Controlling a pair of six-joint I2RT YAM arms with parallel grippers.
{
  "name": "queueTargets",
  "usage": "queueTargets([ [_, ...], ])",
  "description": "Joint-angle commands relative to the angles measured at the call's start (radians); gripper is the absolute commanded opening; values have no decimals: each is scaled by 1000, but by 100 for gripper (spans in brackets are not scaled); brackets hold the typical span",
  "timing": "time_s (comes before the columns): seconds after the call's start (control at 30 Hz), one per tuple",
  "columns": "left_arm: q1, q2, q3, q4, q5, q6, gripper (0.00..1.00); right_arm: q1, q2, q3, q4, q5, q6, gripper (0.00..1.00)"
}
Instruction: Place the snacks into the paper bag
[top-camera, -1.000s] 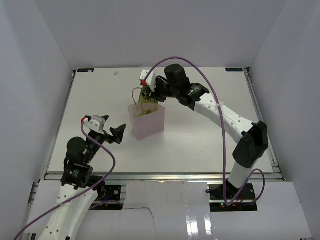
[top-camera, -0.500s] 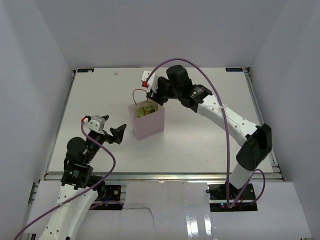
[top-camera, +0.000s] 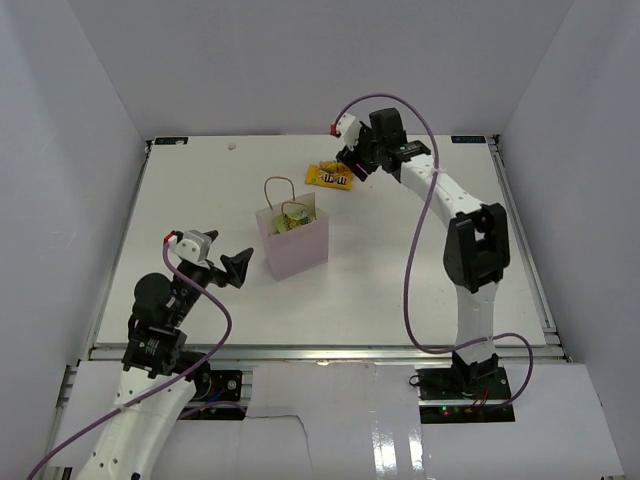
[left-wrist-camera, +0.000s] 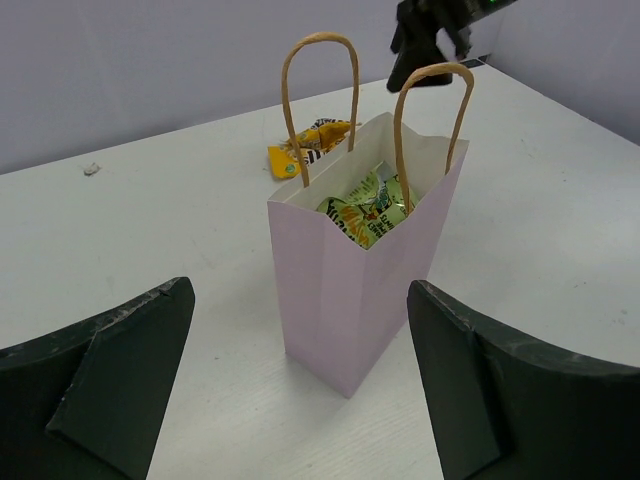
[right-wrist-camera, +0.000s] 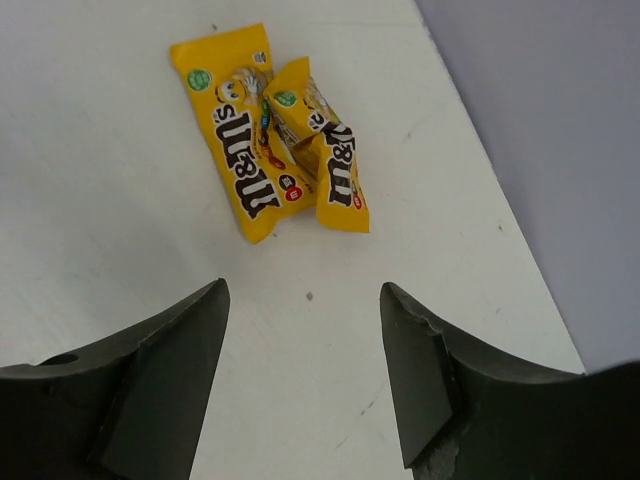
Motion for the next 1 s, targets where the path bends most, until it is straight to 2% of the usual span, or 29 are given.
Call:
queueTargets([
  [0.0,3,24,-6,15,11,11,98,20,157,159,-21,85,-172,68],
  [0.13,14,35,-7,18,17,11,98,15,308,329,-24,68,-286,66],
  [0.27,23,42,-7,22,28,11,98,15,418,436,-40,61,-298,64],
  [0.57,31,55,-9,30,54,11,98,15,526,442,68,113,-312,53],
  [0.87,32,58,-9,31,57,11,98,6,575,452,109,151,-311,49],
  [0.97,32,59,-10,31,56,11,98,-2,584,452,118,163,-305,43],
])
